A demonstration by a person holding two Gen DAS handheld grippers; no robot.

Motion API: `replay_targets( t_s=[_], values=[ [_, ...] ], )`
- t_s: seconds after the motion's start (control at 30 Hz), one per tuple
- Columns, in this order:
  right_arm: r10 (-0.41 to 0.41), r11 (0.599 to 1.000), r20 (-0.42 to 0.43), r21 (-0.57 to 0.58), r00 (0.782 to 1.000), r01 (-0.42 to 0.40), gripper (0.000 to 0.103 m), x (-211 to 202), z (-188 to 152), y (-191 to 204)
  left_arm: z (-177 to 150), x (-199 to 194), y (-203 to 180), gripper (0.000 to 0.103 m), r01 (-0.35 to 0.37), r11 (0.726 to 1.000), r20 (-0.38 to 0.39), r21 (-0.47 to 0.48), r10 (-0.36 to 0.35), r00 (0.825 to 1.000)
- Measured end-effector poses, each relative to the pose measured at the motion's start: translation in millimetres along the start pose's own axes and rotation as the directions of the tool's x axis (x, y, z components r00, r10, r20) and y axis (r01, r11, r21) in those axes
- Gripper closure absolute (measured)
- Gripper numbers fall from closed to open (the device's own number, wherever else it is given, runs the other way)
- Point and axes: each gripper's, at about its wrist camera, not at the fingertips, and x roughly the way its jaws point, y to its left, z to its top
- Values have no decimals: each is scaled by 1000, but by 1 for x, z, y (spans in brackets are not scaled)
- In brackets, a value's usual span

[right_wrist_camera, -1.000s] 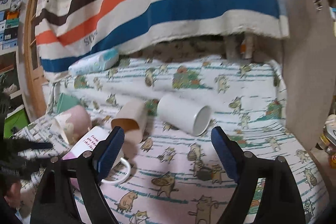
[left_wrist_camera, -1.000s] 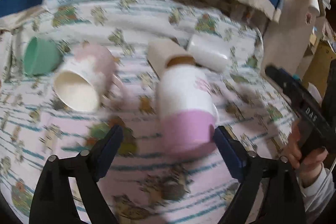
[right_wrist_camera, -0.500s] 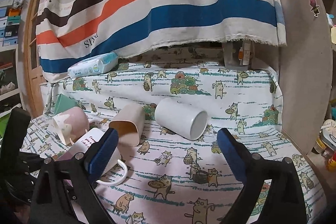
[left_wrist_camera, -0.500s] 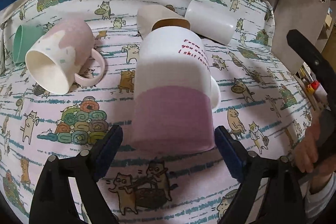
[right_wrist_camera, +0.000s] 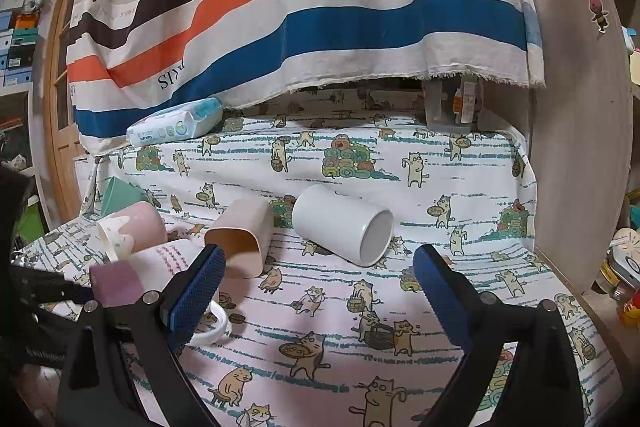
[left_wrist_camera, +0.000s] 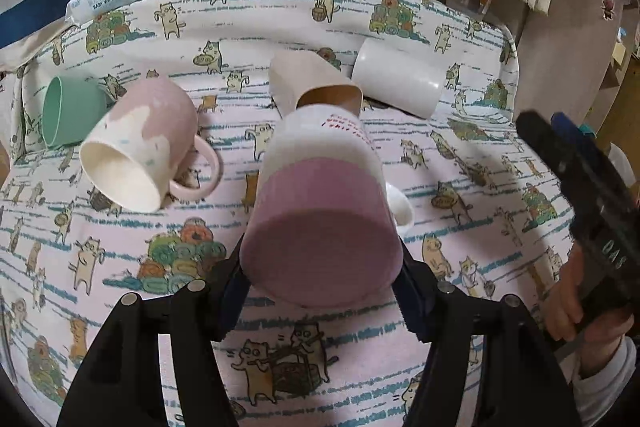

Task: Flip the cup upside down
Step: 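Lower the mug rim-down onto the table and open the left tool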

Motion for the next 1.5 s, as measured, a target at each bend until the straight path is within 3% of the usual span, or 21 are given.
replay_targets(
  t_s=[0.4,0.8,0.87,0.97,1.07,1.27,1.4,1.5],
  values=[
    [-32,999,-9,8,999,32,7,4,1,-4,44,3,-16,41,-14,998,-7,57,14,1000],
    [-38,999,-10,-6,999,38,7,3,1,-1,45,13,-17,42,-10,995,13,95,9,1000],
    [-37,999,-9,-6,999,37,7,3,1,-1,44,8,-18,42,-17,993,51,120,10,999],
    [-37,999,-10,-5,999,37,7,3,0,-2,43,-4,-19,32,-38,988,130,152,18,991],
    [-31,1000,-7,-4,999,31,7,2,1,-2,42,-16,-11,26,-19,990,207,141,-10,978],
    [-4,1000,2,-19,1000,4,7,-1,1,2,30,-35,20,19,-14,993,383,114,-31,923],
    [41,999,10,-31,999,-41,0,-4,0,8,19,-47,41,2,-30,995,493,95,-21,870],
    [69,998,11,9,998,-69,0,-6,2,15,10,-57,52,1,-58,992,558,111,-14,830]
  ],
)
